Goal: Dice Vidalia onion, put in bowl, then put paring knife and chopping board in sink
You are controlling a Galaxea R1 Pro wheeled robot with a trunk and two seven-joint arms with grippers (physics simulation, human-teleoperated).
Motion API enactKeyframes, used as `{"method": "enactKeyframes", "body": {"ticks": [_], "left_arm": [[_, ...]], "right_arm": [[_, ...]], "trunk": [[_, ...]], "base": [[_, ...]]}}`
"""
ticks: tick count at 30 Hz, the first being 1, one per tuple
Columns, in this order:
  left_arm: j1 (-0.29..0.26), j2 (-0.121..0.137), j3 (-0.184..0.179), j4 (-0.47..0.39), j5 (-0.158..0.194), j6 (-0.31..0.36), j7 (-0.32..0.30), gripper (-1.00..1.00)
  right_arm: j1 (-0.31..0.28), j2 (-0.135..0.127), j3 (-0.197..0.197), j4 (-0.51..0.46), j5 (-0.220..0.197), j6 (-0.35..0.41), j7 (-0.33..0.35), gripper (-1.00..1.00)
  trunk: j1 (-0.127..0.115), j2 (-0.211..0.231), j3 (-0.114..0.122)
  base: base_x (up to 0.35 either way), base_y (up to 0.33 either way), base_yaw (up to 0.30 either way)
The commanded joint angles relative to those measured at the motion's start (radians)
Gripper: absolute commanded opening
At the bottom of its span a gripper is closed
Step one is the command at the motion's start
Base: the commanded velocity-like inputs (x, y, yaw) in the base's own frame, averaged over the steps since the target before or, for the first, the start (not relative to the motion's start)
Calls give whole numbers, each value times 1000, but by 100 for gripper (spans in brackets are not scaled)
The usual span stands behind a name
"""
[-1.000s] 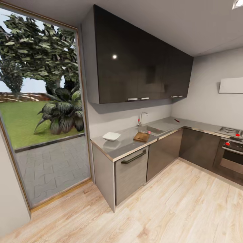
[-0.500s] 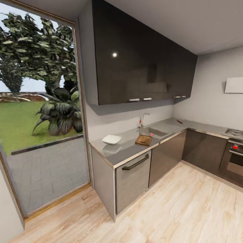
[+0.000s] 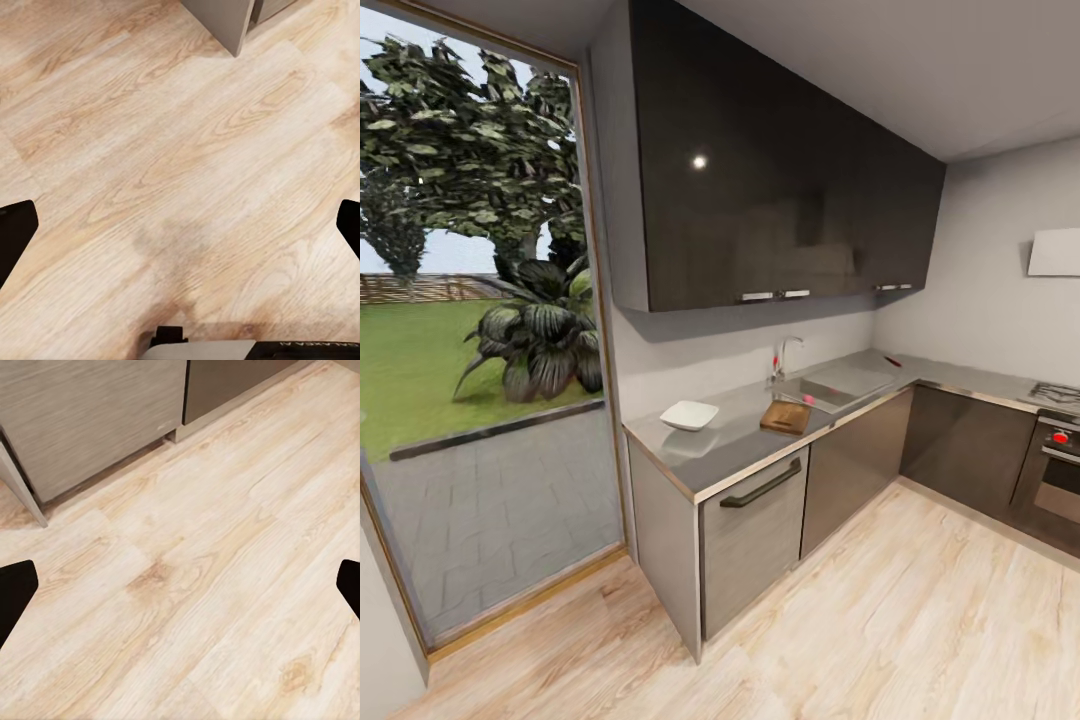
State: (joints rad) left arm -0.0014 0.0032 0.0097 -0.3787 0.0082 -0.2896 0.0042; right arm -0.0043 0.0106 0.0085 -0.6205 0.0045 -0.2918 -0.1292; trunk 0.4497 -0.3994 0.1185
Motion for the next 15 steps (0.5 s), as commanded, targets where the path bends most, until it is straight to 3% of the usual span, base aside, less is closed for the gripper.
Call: {"method": "enactKeyframes", "body": {"ticks": [1,5,15], "left_arm": [[0,0,1,1,1,-3,0,100],[0,0,1,0,0,-2,0,100],[0,0,1,0,0,-2,0,100]], "right_arm": [[0,0,1,1,1,-3,-4,100],[0,0,1,1,2,-3,-5,100],[0,0,1,1,2,-3,-6,100]], "trunk": [[0,-1,0],[0,-1,0],[0,-1,0]], "base": [[0,0,0],[104,0,0],[301,0,0]]}}
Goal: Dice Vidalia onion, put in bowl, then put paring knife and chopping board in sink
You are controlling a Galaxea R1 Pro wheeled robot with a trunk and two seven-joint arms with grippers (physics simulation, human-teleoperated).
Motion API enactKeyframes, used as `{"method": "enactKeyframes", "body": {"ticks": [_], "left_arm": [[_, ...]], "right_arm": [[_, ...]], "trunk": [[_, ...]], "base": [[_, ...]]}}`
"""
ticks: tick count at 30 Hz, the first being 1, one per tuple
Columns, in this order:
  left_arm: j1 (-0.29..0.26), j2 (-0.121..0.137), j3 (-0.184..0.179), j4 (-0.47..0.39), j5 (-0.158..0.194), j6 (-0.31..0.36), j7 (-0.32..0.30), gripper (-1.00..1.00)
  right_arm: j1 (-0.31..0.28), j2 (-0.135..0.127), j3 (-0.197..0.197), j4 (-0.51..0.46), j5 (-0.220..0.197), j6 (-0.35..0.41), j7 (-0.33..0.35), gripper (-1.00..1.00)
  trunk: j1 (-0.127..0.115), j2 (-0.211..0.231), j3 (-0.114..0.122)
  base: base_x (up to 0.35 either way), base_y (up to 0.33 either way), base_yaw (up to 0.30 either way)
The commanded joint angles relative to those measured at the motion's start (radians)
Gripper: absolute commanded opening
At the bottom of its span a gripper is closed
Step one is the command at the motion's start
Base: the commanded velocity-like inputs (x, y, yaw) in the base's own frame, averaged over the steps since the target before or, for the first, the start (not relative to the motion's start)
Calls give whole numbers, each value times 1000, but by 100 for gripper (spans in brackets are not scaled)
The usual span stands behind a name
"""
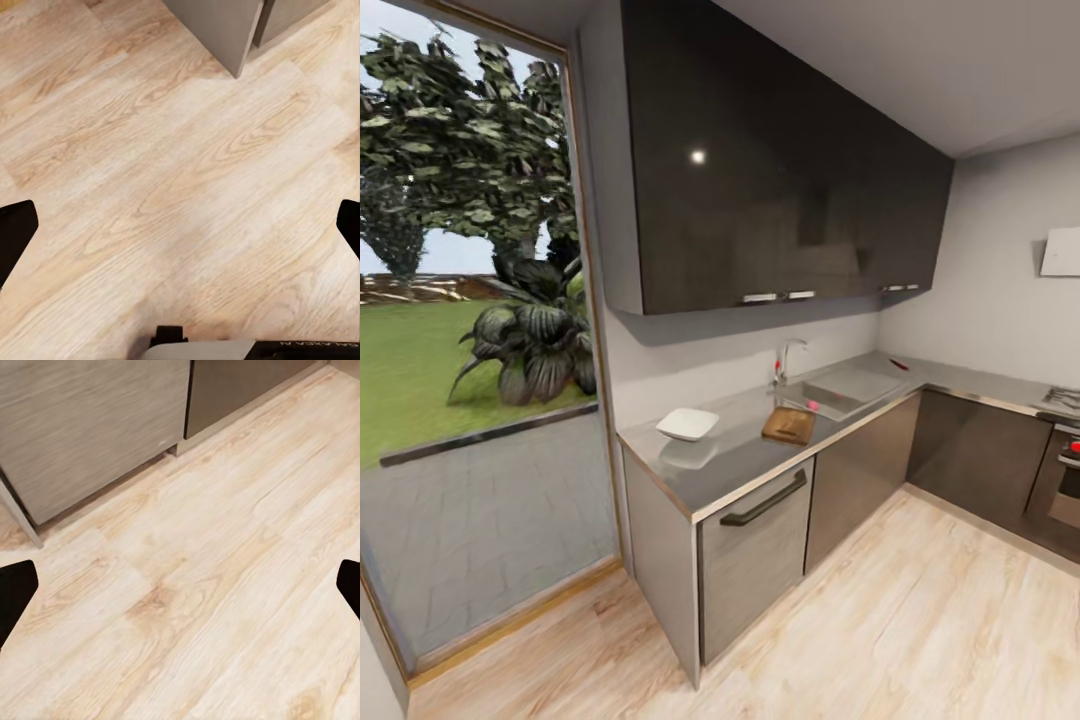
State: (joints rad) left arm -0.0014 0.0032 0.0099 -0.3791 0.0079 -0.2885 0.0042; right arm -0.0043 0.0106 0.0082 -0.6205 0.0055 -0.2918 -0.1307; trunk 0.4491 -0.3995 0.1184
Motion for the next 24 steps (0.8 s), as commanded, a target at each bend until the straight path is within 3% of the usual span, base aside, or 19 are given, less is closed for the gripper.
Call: {"method": "enactKeyframes", "body": {"ticks": [1,8,15,24], "left_arm": [[0,0,1,1,1,-3,0,100],[0,0,0,1,1,-3,-1,100],[0,0,0,3,0,-3,-1,100],[0,-1,-1,3,0,-4,-1,100]], "right_arm": [[0,0,1,1,1,-3,-4,100],[0,0,-2,1,1,-3,-5,100],[0,0,-4,1,1,-3,-11,100],[0,0,-5,1,0,-2,-12,100]], "trunk": [[1,0,0],[1,0,0],[1,0,0],[1,0,0]], "base": [[311,0,0],[234,139,0],[37,236,0],[2,39,0]]}}
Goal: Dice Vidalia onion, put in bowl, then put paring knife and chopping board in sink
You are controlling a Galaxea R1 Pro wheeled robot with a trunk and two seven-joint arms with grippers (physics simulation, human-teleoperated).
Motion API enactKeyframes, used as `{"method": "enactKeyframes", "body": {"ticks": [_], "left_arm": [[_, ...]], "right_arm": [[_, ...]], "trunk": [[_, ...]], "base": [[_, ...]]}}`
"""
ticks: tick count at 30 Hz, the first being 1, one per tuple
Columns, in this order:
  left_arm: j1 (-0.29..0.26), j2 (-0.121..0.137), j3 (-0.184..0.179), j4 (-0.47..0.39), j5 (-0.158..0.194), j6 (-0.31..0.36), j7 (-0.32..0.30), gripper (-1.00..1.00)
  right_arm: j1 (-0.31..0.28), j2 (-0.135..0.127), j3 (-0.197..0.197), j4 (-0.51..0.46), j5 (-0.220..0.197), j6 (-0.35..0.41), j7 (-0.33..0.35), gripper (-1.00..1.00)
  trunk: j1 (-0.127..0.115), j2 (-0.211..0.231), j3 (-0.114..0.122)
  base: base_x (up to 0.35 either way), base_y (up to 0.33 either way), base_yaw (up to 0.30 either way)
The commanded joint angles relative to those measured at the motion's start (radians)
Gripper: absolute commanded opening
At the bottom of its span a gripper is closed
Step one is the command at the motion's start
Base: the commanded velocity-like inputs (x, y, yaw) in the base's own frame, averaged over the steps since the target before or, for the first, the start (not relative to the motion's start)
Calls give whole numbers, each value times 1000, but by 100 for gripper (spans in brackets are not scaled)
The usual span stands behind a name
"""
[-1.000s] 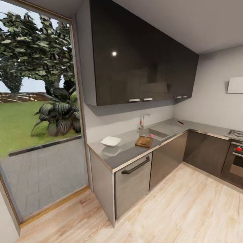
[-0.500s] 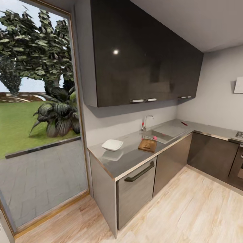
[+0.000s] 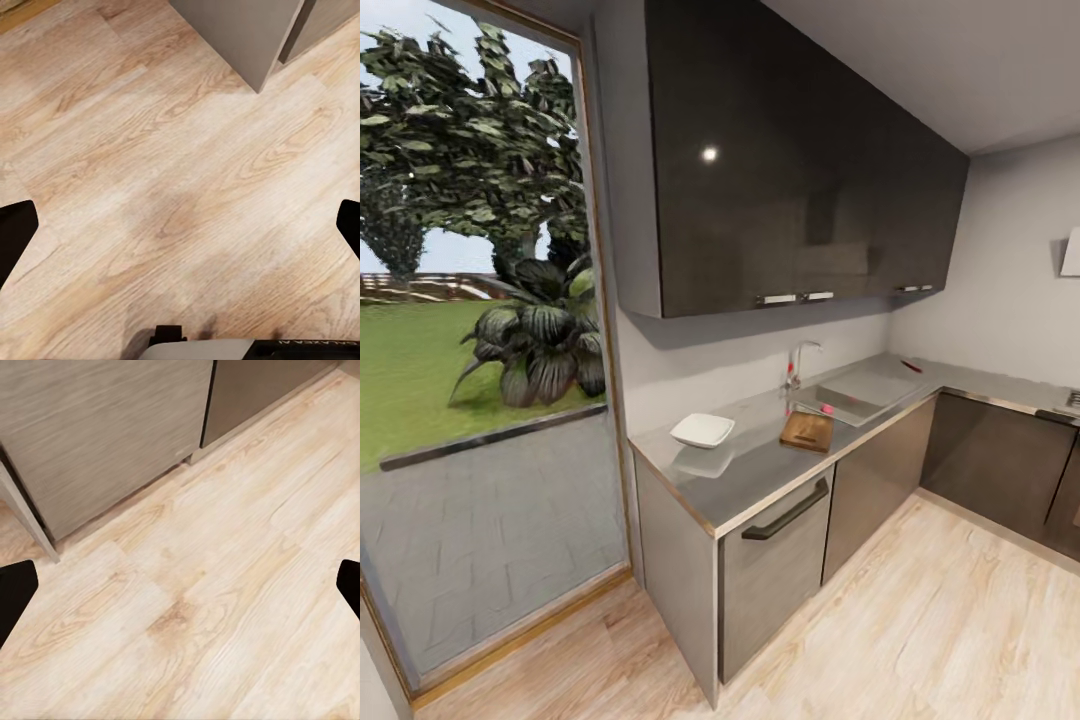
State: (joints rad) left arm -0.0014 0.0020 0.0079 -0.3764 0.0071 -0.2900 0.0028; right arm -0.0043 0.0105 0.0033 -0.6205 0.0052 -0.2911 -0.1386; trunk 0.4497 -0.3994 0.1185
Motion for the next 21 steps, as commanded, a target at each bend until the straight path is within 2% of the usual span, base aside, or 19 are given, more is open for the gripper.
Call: {"method": "enactKeyframes", "body": {"ticks": [1,5,8,10,12,13,17,21], "left_arm": [[0,0,1,1,1,-3,0,100],[0,0,0,2,1,-3,0,100],[0,0,1,1,1,-3,0,100],[0,0,1,1,1,-3,0,100],[0,0,1,1,1,-3,0,100],[0,0,1,1,1,-3,0,100],[0,0,1,1,1,-3,0,100],[0,0,1,2,1,-3,0,100]], "right_arm": [[0,0,0,1,0,-2,-4,100],[0,0,0,-14,1,2,-9,100],[-1,-1,-1,-78,3,17,-51,100],[-4,-4,0,-198,4,82,-115,100],[-4,-5,0,-257,4,134,-138,100],[-6,-5,0,-319,4,198,-155,100],[-19,-6,0,-501,4,379,-178,100],[-50,-7,0,-611,4,477,-185,100]], "trunk": [[0,-1,0],[0,-1,0],[0,-1,0],[0,-1,0],[0,-1,0],[0,-1,0],[0,-1,0],[0,-1,0]], "base": [[0,5,0],[0,2,0],[0,0,0],[0,0,0],[0,0,0],[0,0,0],[0,0,0],[0,0,0]]}}
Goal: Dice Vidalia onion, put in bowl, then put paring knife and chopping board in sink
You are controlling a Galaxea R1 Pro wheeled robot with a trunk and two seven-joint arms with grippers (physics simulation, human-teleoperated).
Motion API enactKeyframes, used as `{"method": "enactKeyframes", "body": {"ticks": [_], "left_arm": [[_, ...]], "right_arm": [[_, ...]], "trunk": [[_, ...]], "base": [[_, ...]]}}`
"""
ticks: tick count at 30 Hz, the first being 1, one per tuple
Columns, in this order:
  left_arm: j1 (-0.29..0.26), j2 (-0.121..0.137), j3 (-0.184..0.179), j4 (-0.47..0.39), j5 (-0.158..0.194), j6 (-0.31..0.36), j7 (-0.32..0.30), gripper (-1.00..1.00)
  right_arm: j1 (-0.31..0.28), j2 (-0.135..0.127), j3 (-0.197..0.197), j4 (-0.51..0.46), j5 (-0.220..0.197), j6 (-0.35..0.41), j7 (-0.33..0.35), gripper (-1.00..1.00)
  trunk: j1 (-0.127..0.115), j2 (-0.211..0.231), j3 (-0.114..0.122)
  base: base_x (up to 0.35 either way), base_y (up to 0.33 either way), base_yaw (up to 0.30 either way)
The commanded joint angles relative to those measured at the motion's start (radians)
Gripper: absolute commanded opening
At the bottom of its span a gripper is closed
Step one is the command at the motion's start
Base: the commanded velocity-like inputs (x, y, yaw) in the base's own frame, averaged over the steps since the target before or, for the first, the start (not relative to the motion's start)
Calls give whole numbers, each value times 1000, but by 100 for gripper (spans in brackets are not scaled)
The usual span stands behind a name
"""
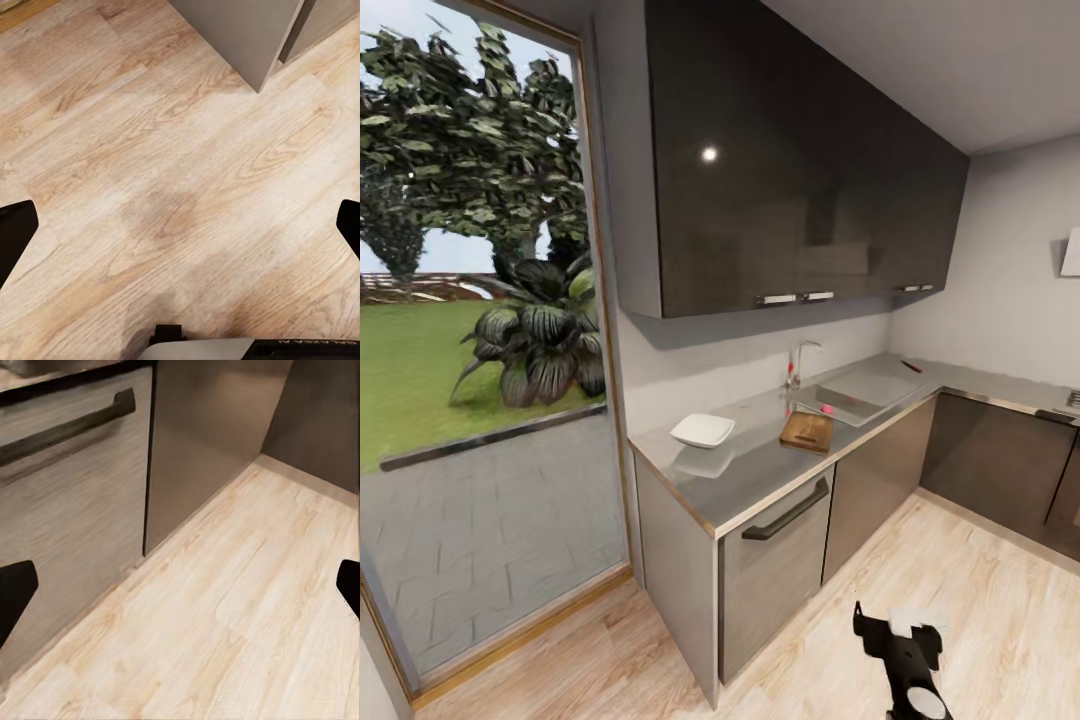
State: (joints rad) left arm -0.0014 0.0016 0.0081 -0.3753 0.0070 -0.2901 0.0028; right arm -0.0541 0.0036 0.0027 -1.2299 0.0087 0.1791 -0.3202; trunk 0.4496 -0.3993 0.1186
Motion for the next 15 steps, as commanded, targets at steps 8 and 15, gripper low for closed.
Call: {"method": "enactKeyframes", "body": {"ticks": [8,15], "left_arm": [[0,0,1,1,1,-2,0,100],[0,0,0,1,1,-2,0,100]], "right_arm": [[-188,1,0,-63,0,230,-12,100],[-392,7,0,-58,-3,384,-31,100]], "trunk": [[0,-1,0],[0,-1,0]], "base": [[0,0,0],[0,0,0]]}}
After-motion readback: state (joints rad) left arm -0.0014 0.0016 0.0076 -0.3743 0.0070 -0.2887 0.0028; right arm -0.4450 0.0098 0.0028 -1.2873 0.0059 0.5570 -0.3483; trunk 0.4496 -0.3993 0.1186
